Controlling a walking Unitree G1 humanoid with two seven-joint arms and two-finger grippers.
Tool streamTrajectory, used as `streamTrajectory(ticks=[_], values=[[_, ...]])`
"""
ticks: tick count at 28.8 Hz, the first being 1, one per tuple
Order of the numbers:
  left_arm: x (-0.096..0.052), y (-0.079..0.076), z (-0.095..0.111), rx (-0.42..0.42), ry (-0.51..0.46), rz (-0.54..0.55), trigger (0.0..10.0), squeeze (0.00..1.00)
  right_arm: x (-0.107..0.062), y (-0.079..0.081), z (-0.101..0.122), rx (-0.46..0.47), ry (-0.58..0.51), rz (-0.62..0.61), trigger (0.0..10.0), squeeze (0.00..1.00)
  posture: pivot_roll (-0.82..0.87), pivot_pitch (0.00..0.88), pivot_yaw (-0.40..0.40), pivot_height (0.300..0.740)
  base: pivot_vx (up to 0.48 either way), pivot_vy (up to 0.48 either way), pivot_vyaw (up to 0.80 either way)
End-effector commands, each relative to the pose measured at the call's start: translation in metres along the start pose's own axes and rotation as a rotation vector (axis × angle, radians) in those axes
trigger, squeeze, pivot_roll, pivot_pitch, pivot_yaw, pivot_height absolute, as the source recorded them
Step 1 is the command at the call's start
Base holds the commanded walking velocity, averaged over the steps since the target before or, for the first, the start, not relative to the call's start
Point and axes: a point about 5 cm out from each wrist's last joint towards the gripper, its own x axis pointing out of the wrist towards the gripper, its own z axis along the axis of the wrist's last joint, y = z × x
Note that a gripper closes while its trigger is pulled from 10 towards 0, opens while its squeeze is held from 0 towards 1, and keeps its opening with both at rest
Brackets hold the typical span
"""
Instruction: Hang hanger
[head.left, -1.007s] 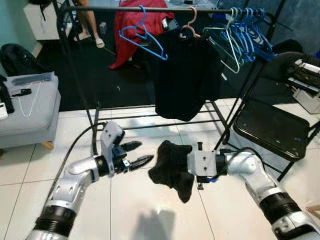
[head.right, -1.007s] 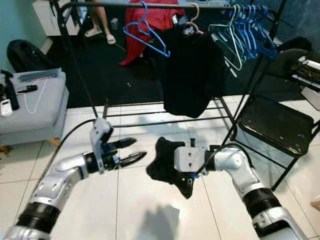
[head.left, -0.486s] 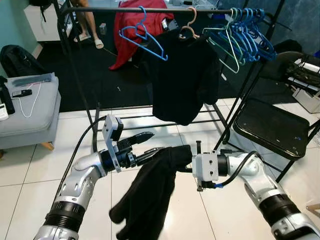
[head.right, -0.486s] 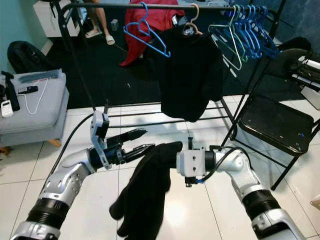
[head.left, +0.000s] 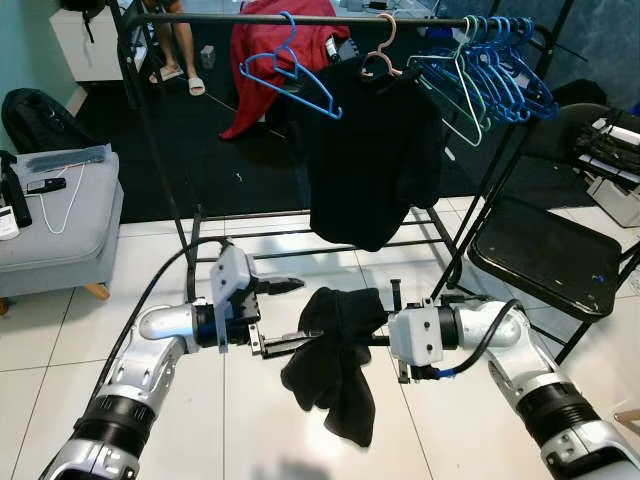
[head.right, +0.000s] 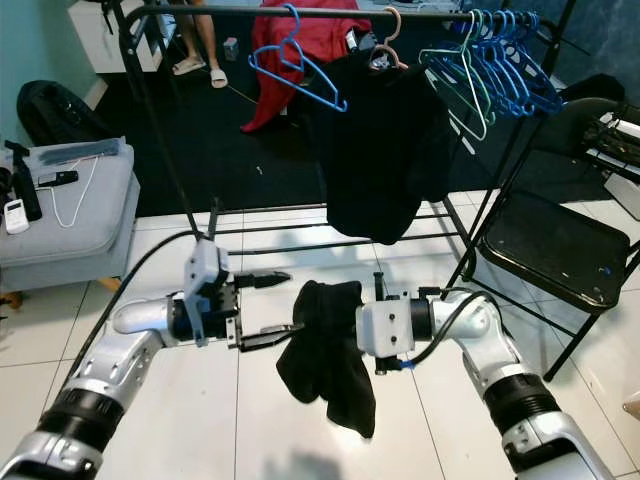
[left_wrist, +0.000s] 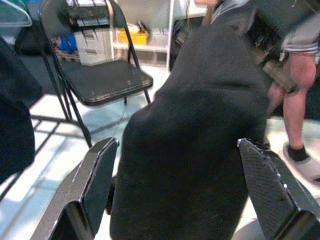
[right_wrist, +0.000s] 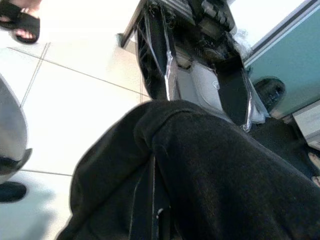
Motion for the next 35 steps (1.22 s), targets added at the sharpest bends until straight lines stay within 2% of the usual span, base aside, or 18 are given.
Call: streamTrajectory(ticks=[1, 2, 3, 9, 15, 16, 17, 18, 26, 31, 33, 35], values=[[0.001, 0.001, -0.005, -0.009, 0.036, -0.027, 10.0, 0.09, 0.004, 0.001, 0.012, -0.071, -0.068, 0.045, 0.0, 0.00, -0.08, 0.145, 0.009, 0.740, 0.000, 0.000, 0.00], [0.001, 0.001, -0.005, -0.009, 0.036, -0.027, 10.0, 0.09, 0.004, 0.001, 0.012, -0.071, -0.068, 0.045, 0.0, 0.00, -0.08, 0.145, 0.009, 0.740, 0.000, 0.000, 0.00], [0.003, 0.002, -0.005, -0.024, 0.034, -0.037, 10.0, 0.00, 0.005, 0.002, 0.014, -0.079, -0.075, 0.059, 0.0, 0.00, -0.08, 0.145, 0.014, 0.740, 0.000, 0.000, 0.00], [0.009, -0.006, -0.008, -0.046, 0.042, -0.111, 10.0, 0.00, 0.005, 0.002, 0.015, -0.090, -0.083, 0.056, 0.0, 0.00, -0.09, 0.147, 0.017, 0.740, 0.000, 0.000, 0.00], [0.007, -0.010, -0.007, -0.052, 0.043, -0.141, 10.0, 0.00, 0.004, 0.001, 0.014, -0.090, -0.079, 0.046, 0.0, 0.00, -0.09, 0.149, 0.020, 0.740, 0.000, 0.000, 0.00], [0.002, -0.010, -0.007, -0.058, 0.044, -0.139, 4.8, 0.00, 0.002, 0.000, 0.013, -0.087, -0.070, 0.039, 0.0, 0.00, -0.08, 0.149, 0.021, 0.740, 0.000, 0.000, 0.00], [0.002, -0.010, -0.007, -0.058, 0.044, -0.139, 4.8, 0.00, 0.002, 0.000, 0.013, -0.087, -0.070, 0.039, 0.0, 0.00, -0.08, 0.149, 0.021, 0.740, 0.000, 0.000, 0.00], [-0.003, -0.010, -0.007, -0.075, 0.038, -0.136, 0.0, 0.00, 0.001, 0.000, 0.011, -0.083, -0.062, 0.028, 0.0, 0.00, -0.08, 0.150, 0.021, 0.740, 0.000, 0.000, 0.00], [-0.012, -0.007, -0.008, -0.108, 0.005, -0.073, 0.0, 0.00, -0.003, -0.005, 0.008, -0.069, -0.047, -0.006, 0.0, 0.00, -0.08, 0.147, 0.021, 0.740, 0.000, 0.000, 0.00], [-0.014, 0.001, -0.007, -0.118, -0.043, 0.065, 0.0, 0.00, -0.006, -0.006, 0.005, -0.046, -0.037, -0.038, 0.0, 0.00, -0.07, 0.145, 0.020, 0.740, 0.000, 0.000, 0.00], [-0.014, 0.001, -0.007, -0.118, -0.043, 0.065, 0.0, 0.00, -0.006, -0.006, 0.005, -0.046, -0.037, -0.038, 0.0, 0.00, -0.07, 0.145, 0.020, 0.740, 0.000, 0.000, 0.00], [-0.017, 0.006, -0.004, -0.115, -0.069, 0.144, 0.0, 0.00, -0.006, -0.005, 0.004, -0.038, -0.030, -0.051, 0.0, 0.00, -0.07, 0.143, 0.022, 0.740, 0.000, 0.000, 0.00]])
